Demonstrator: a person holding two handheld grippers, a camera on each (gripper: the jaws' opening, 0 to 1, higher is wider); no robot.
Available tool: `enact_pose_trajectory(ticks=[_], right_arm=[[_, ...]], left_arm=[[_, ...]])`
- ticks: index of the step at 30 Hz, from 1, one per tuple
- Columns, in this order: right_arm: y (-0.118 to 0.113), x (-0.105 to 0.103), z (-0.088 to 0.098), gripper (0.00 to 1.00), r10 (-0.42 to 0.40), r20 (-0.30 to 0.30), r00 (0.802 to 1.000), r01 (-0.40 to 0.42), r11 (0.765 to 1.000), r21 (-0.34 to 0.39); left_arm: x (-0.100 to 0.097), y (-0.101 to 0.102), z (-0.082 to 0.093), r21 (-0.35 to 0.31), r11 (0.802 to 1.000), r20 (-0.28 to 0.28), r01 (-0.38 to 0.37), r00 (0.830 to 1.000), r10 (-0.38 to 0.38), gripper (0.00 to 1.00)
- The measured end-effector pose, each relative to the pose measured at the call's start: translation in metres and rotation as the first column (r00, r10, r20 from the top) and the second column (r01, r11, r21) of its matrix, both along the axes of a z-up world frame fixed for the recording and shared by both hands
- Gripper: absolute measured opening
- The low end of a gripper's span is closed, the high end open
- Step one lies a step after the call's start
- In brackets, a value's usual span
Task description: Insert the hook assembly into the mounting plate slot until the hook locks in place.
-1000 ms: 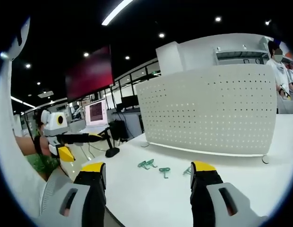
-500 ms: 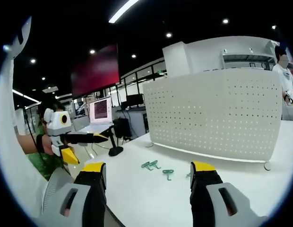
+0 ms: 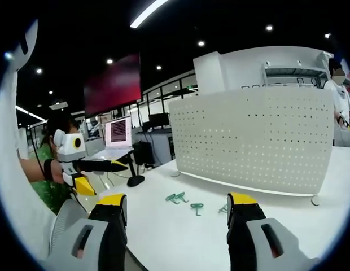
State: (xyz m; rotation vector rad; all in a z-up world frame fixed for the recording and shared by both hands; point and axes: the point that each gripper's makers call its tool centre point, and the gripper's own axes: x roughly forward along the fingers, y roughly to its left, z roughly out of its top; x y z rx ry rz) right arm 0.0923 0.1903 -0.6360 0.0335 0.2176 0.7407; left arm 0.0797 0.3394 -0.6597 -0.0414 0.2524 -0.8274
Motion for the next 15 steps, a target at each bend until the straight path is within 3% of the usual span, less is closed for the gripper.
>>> enact_pose_trajectory(ticks=[15], right_arm=[[0.003, -0.001, -0.01, 0.72, -0.003, -0.03, 1.0, 0.002, 1.0, -0.014]], left_arm=[[0.015, 0.002, -0.022, 0.081, 0.997, -0.028, -0.008, 1.0, 0.01, 0.88]])
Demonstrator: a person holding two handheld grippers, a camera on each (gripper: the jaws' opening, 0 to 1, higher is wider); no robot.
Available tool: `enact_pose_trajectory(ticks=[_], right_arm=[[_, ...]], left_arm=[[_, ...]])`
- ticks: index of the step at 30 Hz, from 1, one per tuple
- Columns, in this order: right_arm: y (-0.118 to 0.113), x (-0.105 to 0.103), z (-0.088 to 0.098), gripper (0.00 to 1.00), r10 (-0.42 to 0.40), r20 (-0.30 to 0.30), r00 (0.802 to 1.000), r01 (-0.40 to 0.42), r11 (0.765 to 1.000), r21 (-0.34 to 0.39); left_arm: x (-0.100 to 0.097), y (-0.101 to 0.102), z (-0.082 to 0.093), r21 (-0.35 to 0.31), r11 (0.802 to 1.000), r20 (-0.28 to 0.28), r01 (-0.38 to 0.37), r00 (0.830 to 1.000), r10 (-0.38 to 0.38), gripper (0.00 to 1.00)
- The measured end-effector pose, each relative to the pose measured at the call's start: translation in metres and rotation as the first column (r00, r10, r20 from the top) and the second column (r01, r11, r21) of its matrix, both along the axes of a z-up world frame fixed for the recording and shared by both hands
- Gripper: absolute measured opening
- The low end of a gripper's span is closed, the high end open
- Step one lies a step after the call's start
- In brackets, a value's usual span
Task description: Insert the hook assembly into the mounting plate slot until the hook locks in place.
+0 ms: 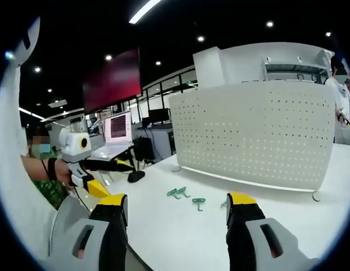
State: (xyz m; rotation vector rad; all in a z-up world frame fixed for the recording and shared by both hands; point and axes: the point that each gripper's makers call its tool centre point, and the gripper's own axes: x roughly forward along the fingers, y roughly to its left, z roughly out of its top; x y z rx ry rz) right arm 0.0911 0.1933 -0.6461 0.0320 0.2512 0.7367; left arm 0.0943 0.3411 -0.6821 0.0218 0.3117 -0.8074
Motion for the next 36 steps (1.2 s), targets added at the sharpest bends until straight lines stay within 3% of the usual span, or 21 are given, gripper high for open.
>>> enact_pose_trajectory(ticks=[20, 24, 32, 36], right_arm=[[0.013, 0.001, -0.015, 0.7, -0.002, -0.045, 0.999, 0.002, 1.0, -0.003], [0.011, 0.002, -0.02, 0.7, -0.008, -0.06, 0.998, 0.007, 1.0, -0.007], [0.013, 0.001, -0.024, 0.68, -0.015, -0.074, 0.997, 0.015, 1.0, -0.001], [0.014, -0.001, -0.026, 0.67, -0.018, -0.08, 0.997, 0.018, 1.0, 0.005]], left_arm=[[0.022, 0.006, -0.035, 0.027, 0.999, -0.103, -0.047, 0.993, 0.05, 0.83], [0.027, 0.007, -0.038, -0.001, 0.998, -0.114, -0.066, 0.991, 0.065, 0.84], [0.035, 0.007, -0.05, 0.026, 0.997, -0.139, -0.072, 0.987, 0.075, 0.79], [0.042, 0.014, -0.064, 0.083, 0.992, -0.162, -0.094, 0.981, 0.106, 0.8]])
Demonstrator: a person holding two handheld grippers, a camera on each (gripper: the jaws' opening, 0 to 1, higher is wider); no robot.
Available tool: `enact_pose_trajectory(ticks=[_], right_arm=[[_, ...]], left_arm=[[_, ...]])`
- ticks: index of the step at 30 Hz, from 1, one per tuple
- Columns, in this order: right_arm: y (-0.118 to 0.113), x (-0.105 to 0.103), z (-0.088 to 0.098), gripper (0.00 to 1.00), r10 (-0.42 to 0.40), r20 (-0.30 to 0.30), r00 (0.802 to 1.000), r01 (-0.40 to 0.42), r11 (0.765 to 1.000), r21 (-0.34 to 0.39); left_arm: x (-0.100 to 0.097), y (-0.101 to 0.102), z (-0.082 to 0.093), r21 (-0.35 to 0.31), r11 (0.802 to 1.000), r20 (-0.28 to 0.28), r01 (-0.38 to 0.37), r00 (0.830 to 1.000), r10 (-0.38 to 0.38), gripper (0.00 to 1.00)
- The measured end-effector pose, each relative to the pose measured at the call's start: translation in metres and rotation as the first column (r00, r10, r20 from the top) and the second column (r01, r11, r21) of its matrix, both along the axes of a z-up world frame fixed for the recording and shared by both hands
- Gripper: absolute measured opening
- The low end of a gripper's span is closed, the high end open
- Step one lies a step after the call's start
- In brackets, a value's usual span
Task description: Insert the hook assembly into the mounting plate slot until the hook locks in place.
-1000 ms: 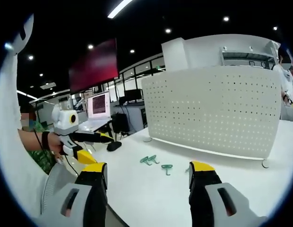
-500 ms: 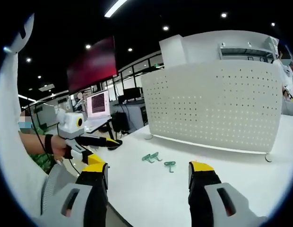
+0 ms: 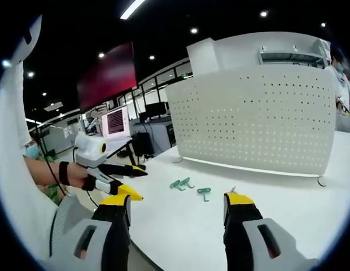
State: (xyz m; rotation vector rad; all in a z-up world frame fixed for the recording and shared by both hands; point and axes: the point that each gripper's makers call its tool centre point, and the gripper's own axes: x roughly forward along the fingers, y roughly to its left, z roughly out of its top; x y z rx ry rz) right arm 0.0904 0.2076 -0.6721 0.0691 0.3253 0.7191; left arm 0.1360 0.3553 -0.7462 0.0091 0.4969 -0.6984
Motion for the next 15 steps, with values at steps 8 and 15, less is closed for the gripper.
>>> enact_pose_trajectory(ticks=[8, 15], right_arm=[[0.001, -0.004, -0.004, 0.67, -0.006, -0.013, 1.0, 0.006, 1.0, 0.001], [0.0, -0.004, -0.003, 0.66, -0.011, -0.011, 1.0, 0.011, 1.0, 0.002]], left_arm=[[-0.001, 0.001, -0.011, 0.01, 1.0, -0.032, 0.013, 0.999, -0.012, 0.78], [-0.002, -0.001, -0.019, 0.025, 0.999, -0.054, 0.023, 0.998, -0.022, 0.76]])
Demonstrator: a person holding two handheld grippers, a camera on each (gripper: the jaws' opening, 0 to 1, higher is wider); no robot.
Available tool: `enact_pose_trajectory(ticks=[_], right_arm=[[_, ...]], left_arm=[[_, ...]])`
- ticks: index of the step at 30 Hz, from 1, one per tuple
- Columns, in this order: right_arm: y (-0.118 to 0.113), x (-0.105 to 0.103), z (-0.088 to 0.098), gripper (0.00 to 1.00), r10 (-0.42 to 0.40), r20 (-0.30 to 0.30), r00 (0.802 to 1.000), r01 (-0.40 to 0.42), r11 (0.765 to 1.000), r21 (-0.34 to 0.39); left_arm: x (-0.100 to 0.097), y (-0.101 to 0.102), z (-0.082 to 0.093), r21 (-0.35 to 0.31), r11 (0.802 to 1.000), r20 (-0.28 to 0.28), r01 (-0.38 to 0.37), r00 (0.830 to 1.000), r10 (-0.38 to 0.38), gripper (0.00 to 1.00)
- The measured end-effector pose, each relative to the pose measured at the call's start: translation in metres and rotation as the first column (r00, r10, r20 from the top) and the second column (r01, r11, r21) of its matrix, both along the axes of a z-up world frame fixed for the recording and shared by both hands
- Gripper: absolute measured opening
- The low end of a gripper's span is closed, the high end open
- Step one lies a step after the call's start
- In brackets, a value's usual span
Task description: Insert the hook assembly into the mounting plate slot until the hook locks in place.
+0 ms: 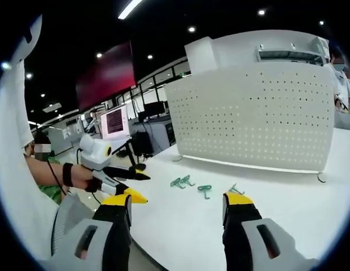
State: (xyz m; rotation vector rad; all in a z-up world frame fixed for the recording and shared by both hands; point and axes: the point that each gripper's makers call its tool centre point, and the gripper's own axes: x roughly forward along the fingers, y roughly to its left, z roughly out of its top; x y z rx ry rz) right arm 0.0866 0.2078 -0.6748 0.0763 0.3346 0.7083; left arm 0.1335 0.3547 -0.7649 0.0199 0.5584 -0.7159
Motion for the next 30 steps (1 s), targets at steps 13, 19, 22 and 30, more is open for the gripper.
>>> enact_pose_trajectory(ticks=[13, 19, 22, 30], right_arm=[[0.003, -0.002, 0.0, 0.66, -0.005, 0.001, 1.0, 0.005, 1.0, 0.003], [0.002, -0.001, 0.001, 0.66, -0.01, 0.002, 1.0, 0.01, 1.0, 0.004], [0.002, -0.001, -0.002, 0.66, -0.008, -0.006, 1.0, 0.008, 1.0, 0.003], [0.003, 0.002, -0.002, 0.65, -0.005, -0.008, 1.0, 0.005, 1.0, 0.001]], left_arm=[[0.01, 0.004, -0.015, 0.03, 1.0, -0.024, -0.003, 1.0, 0.004, 0.71], [0.02, 0.01, -0.019, 0.033, 0.999, -0.028, -0.035, 0.999, 0.036, 0.68], [0.023, 0.012, -0.022, 0.042, 0.998, -0.03, -0.041, 0.999, 0.042, 0.66], [0.033, 0.015, -0.033, 0.078, 0.994, -0.05, -0.07, 0.996, 0.074, 0.59]])
